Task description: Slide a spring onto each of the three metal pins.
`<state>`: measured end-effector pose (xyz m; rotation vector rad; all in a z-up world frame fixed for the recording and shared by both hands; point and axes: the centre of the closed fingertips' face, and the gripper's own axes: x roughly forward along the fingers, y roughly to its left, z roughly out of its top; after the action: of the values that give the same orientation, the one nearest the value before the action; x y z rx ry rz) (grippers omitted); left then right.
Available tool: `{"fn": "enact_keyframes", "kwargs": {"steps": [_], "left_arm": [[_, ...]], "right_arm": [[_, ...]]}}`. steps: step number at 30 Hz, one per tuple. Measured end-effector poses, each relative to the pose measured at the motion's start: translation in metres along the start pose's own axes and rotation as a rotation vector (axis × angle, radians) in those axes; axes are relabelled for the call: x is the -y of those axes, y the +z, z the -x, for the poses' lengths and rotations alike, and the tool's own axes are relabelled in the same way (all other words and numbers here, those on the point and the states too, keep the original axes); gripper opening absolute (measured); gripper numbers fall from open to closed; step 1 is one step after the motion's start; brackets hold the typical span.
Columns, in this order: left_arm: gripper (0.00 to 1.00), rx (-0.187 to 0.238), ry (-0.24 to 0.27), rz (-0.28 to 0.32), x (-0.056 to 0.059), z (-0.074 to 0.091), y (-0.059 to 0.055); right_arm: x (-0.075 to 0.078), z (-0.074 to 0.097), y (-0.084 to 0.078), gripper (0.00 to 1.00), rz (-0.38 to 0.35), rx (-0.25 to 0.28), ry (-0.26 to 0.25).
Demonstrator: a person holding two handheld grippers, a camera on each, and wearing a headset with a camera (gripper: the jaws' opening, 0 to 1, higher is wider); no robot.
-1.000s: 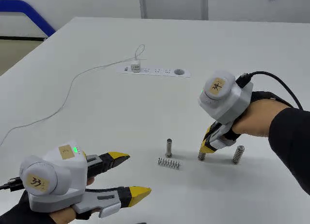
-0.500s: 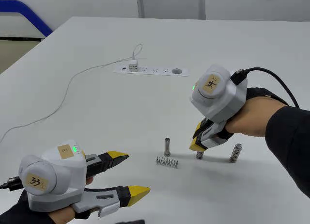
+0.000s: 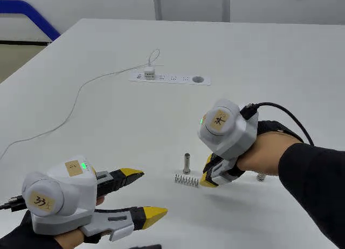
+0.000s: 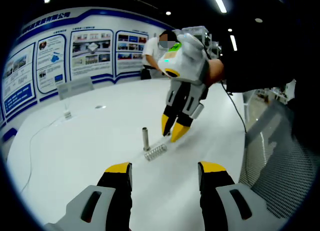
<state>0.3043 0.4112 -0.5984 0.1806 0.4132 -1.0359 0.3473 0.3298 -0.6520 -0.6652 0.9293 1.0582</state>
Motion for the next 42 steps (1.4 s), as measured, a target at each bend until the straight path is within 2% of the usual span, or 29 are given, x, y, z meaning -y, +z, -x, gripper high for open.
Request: {"fn": "enact_keyframes", "kwargs": {"steps": [12,25,34,42], "left_arm": [[0.55,0.0,0.002,0.004,-0.001,0.0,0.0],[0.55,-0.008,0.001,0.002,-0.001,-0.001,-0.002],[0.54,-0.01,0.0,0.0,-0.001,-0.001,-0.002],[0.54,-0.009,-0.003,0.0,0.0,-0.001,-0.002]], "right_arm": [[0.0,-0.019,0.0,0.15,-0.033,0.019,-0.004],[0.0,-0.026,-0.002,0.14,-0.055,0.035,-0.01],[0.0,-0.025,-0.001,0.12,-0.05,0.047,-0.021],[0.0,-0.016,0.003,0.12,-0.039,0.055,-0.031]]}}
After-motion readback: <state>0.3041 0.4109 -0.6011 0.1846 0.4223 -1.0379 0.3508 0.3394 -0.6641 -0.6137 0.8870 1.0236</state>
